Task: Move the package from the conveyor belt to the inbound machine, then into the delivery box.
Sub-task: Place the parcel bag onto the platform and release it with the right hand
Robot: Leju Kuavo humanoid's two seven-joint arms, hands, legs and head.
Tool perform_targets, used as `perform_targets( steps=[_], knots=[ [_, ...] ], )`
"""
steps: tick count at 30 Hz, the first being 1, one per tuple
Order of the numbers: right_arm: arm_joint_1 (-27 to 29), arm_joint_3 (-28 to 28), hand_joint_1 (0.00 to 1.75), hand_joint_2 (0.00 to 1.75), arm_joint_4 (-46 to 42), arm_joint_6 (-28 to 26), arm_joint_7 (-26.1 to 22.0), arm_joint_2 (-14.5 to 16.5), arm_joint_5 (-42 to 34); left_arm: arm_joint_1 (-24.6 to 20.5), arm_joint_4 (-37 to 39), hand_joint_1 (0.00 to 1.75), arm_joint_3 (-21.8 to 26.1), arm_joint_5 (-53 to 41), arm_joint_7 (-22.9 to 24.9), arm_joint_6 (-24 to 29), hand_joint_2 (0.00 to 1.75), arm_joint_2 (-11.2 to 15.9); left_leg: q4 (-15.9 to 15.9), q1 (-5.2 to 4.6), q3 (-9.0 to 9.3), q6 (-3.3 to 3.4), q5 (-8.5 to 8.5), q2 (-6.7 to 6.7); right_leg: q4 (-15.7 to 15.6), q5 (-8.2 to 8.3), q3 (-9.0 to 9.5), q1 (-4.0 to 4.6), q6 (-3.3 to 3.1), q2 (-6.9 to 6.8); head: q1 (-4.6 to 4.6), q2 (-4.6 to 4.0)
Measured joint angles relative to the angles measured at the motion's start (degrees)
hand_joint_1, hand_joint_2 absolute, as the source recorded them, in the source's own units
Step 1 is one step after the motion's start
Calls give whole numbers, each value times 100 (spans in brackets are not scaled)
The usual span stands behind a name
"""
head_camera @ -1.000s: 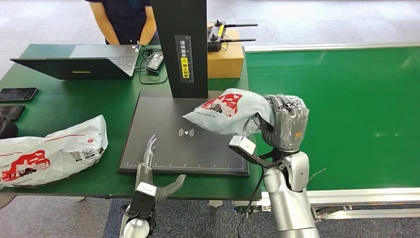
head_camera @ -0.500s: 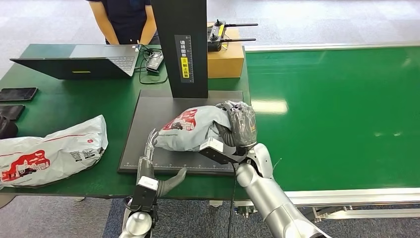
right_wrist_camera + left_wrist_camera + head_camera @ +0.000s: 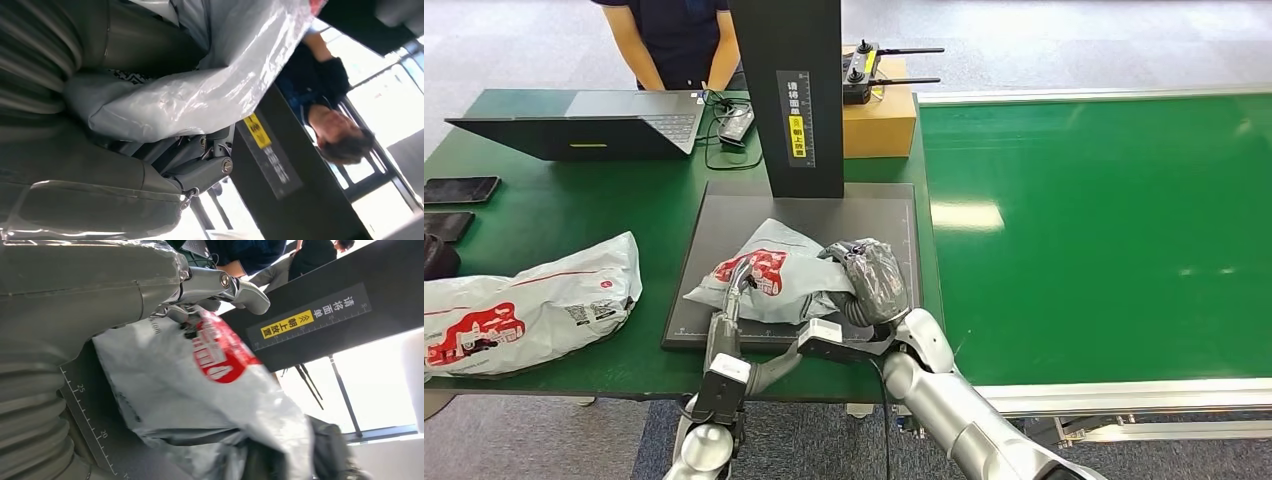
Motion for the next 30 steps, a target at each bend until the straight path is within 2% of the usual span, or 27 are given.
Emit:
perform_targets(
  steps=[3,4,12,15,18,23,26,30],
  knots=[
    [-65,4,17,175,388,-18,223,-21,202,1,3,0,-10,-20,0,-17,175,0,0,0,0,0,0,0,0,0,0,0,0,0,0,0],
    [-89,4,1,175,519,-13,305,-33,245,3,3,0,-10,-30,0,-21,175,0,1,0,0,0,0,0,0,0,1,-1,0,0,0,0],
    [-203,-11,0,175,1176,-42,1452,-201,847,55,1,0,-9,-107,45,-28,175,0,1,0,1,0,0,0,0,0,0,-1,0,0,-1,0],
    [-197,-75,0,175,1218,-66,1502,-271,848,73,-1,0,-8,-125,83,-28,175,0,1,0,2,0,0,0,0,0,1,-1,0,0,-1,0],
    [-103,-234,0,175,1120,142,1033,-330,289,90,-5,0,-8,-140,106,-28,175,0,1,0,3,0,0,-1,0,0,3,-1,0,-2,1,0],
    [358,-674,0,175,467,1485,-164,-451,-1594,104,-6,0,-8,-120,96,-26,175,0,1,-1,1,0,-1,-1,0,0,2,-2,0,-1,0,0],
    [698,-857,0,175,-98,2435,-519,-555,-2577,104,-6,0,-8,-89,81,-26,175,2,1,-1,0,0,-2,-1,-1,-1,0,-2,0,-1,0,0],
    [1130,-1020,0,175,-870,3547,-666,-699,-3452,106,-6,0,-8,-57,60,-30,175,2,1,-1,0,-1,-3,-1,-1,-1,0,-1,0,-1,0,0]
  ],
)
